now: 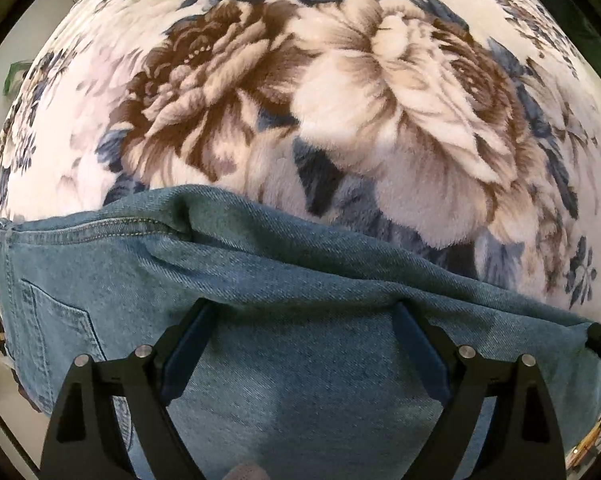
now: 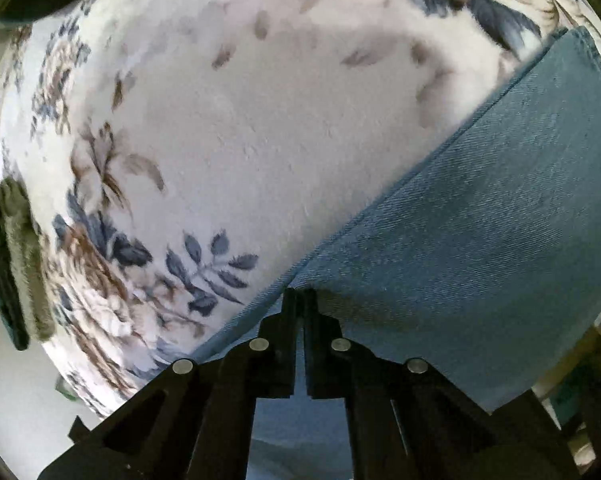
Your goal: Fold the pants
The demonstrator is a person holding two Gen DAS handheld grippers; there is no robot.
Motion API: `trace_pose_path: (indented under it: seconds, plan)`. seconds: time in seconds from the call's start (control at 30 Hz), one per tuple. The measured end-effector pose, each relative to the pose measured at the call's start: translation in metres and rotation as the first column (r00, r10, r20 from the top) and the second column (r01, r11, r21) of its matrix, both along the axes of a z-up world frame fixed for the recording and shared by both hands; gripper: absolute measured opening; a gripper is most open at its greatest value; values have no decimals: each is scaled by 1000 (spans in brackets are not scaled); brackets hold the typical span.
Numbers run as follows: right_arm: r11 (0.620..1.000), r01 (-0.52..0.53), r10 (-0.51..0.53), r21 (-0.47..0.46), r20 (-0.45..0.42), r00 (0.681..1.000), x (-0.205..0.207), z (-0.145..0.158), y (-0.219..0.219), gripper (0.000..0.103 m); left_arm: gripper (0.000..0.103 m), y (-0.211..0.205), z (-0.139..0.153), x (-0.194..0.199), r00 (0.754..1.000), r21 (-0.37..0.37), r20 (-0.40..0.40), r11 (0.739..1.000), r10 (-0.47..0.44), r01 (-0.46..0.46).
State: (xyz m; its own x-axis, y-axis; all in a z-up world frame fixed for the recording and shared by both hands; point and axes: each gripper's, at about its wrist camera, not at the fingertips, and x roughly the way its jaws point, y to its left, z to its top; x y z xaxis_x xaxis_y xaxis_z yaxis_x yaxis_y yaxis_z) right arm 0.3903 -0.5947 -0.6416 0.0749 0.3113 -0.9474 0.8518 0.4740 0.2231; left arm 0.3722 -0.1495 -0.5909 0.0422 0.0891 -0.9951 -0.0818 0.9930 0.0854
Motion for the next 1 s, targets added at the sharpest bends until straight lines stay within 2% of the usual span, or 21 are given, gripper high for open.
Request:
trace_pose_path:
  seconds: [0.07, 0.1, 0.17, 0.23, 0.27, 0.33, 0.37, 0.4, 0.5, 0.57, 0.63, 0.67, 0.73, 0.77, 0.83, 0.87, 0.97, 1.0]
  plan:
    - [996, -37, 40, -86, 36, 999, 3, 12, -14, 0, 92, 1, 0, 2, 1000, -1, 0, 1000, -4, 4]
    - [996, -50, 53, -71, 45, 998, 6, 13, -20, 0, 92, -1, 1, 4, 1000, -1, -2, 1000, -3, 3]
    - [994, -79, 75, 73, 56, 996, 8, 8, -30, 0, 92, -2, 4, 6, 1000, 5, -2, 1000, -8, 8]
    - [985, -153, 143, 83, 115, 983, 5, 23, -31, 1, 92, -3, 14, 5, 1000, 2, 7, 1000, -6, 6]
    - [980, -188, 180, 59, 126, 976, -2, 32, -32, 5, 92, -4, 22, 3, 1000, -18, 20, 1000, -3, 3]
    - [981, -193, 187, 27, 150, 971, -30, 47, -41, 34, 92, -8, 37, -5, 999, -52, 31, 999, -4, 5]
    - [987, -160, 154, 23, 163, 974, -51, 53, -50, 52, 92, -12, 44, -11, 999, -72, 36, 997, -12, 15]
    - [992, -123, 117, 21, 167, 979, -71, 56, -59, 55, 92, -14, 47, -16, 999, -80, 37, 997, -19, 22]
    - [1000, 18, -15, -17, 135, 991, -155, 58, -100, 57, 92, -30, 45, -37, 999, -116, 11, 992, -49, 50]
    - [993, 116, -112, -33, 119, 987, -205, 48, -126, 58, 92, -41, 30, -50, 997, -130, -22, 989, -74, 70]
    - [980, 197, -193, -26, 119, 974, -238, 30, -145, 58, 92, -47, 6, -60, 995, -142, -66, 988, -75, 65]
    - [973, 231, -227, -14, 136, 964, -250, 20, -154, 58, 94, -48, -2, -62, 995, -131, -62, 989, -75, 66]
    - [963, 271, -267, 5, 195, 944, -261, 3, -167, 58, 103, -49, -9, -61, 996, -135, -39, 989, -74, 68]
    - [960, 281, -276, 9, 228, 934, -261, -3, -169, 58, 103, -50, -11, -58, 997, -136, -37, 988, -73, 68]
    - [939, 343, -336, 38, 328, 883, -264, -9, -180, 57, 103, -51, -15, -53, 996, -129, -45, 989, -74, 67]
    - [926, 371, -367, 69, 396, 842, -264, -11, -187, 57, 103, -51, -16, -50, 996, -125, -53, 990, -71, 64]
    - [908, 399, -409, 129, 480, 776, -258, -22, -200, 57, 103, -49, -19, -43, 996, -109, -68, 993, -53, 46]
    - [895, 404, -440, 187, 511, 738, -255, -32, -204, 57, 103, -48, -21, -41, 996, -102, -68, 994, -49, 42]
